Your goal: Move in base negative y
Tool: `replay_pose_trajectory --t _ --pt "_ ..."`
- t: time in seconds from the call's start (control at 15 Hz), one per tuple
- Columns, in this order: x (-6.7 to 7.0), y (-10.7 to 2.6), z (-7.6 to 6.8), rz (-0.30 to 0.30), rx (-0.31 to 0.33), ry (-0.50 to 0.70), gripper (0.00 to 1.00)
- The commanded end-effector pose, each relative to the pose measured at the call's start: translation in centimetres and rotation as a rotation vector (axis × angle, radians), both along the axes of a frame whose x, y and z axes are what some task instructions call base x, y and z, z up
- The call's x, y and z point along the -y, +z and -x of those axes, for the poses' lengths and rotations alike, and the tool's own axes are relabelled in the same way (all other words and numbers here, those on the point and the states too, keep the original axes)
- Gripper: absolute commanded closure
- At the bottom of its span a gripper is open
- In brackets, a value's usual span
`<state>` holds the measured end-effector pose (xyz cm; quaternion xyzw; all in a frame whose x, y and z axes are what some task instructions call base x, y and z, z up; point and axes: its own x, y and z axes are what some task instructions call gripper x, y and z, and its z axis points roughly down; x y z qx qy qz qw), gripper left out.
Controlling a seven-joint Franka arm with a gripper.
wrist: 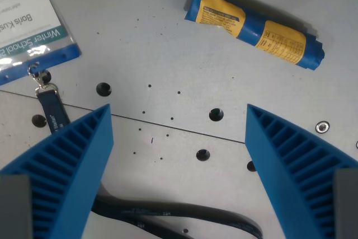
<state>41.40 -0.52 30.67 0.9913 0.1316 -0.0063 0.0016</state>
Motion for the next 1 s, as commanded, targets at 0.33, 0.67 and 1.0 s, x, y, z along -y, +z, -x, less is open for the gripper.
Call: replay_pose_trajectory --t 0.33,0.67,1.0 --pt "2.8 0.2 0.6 0.0 0.006 0.0 0.0" --pt "5.5 0.2 1.2 0.0 0.006 0.0 0.0" --pt "8.2 0.2 1.7 0.0 0.006 0.0 0.0"
